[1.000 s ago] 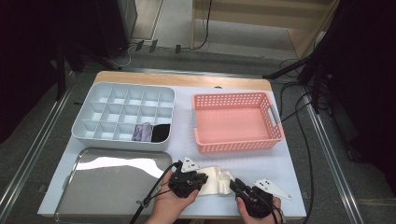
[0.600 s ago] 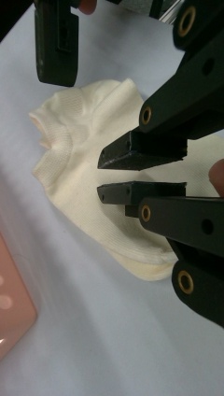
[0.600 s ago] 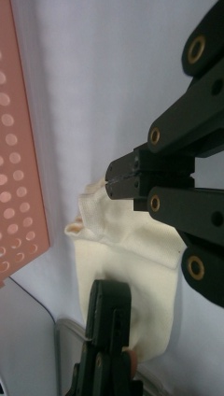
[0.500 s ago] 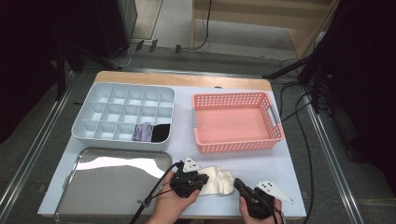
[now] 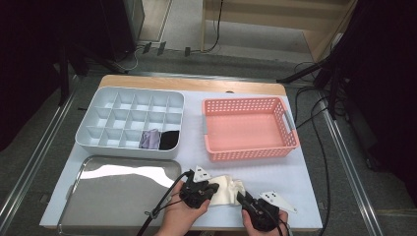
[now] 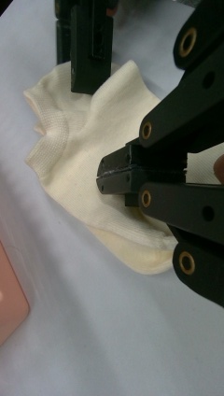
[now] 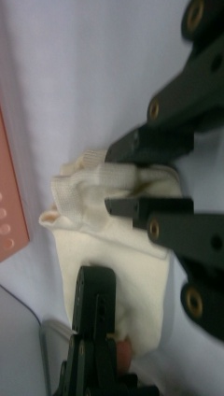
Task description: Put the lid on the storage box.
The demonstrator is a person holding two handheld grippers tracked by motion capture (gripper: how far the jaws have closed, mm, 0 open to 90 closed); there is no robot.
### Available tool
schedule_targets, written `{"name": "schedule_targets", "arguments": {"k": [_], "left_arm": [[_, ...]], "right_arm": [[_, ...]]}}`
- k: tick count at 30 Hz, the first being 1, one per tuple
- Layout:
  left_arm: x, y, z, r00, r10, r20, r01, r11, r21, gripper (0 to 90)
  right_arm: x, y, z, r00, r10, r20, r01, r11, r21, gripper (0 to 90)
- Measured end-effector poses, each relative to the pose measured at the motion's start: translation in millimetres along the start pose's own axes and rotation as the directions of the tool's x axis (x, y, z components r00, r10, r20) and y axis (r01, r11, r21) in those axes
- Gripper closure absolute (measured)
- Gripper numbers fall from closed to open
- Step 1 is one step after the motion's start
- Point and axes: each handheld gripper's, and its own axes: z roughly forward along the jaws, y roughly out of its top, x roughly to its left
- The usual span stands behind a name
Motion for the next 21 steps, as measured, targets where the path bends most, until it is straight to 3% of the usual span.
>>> {"name": "schedule_targets", "arguments": {"k": [3, 8, 13, 16, 18, 21], "left_arm": [[-0.2, 0.0, 0.1, 1.0, 0.002, -0.001, -0.002, 1.0, -0.001, 90.0], [0.0, 0.0, 0.3, 1.0, 0.001, 0.0, -0.001, 1.0, 0.001, 90.0], [0.0, 0.6, 0.2, 1.0, -0.002, 0.001, 0.002, 1.0, 0.004, 90.0], [2.4, 3.1, -2.0, 0.9985, -0.03, 0.046, 0.029, 0.9994, 0.019, 84.4], [2.4, 4.6, -8.8, 0.9982, -0.033, 0.051, 0.032, 0.9994, 0.014, 80.3], [3.0, 6.8, -28.3, 0.9985, -0.009, 0.054, 0.011, 0.9994, -0.032, 77.1]], "right_arm": [[-5.0, 4.3, -2.1, 0.9989, 0.013, -0.045, -0.012, 1.0, 0.016, 85.0], [-4.0, 11.7, -15.0, 0.9974, 0.014, -0.07, -0.017, 0.999, -0.043, 85.1], [6.3, 16.0, -20.4, 0.9965, -0.026, -0.08, 0.02, 0.997, -0.073, 85.2], [16.6, 15.6, -19.5, 0.995, -0.056, -0.082, 0.05, 0.996, -0.077, 85.1], [23.8, 15.7, -18.8, 0.9929, -0.093, -0.075, 0.086, 0.993, -0.08, 85.0], [32.6, 16.0, -17.5, 0.9895, -0.134, -0.054, 0.13, 0.988, -0.081, 84.9]]}}
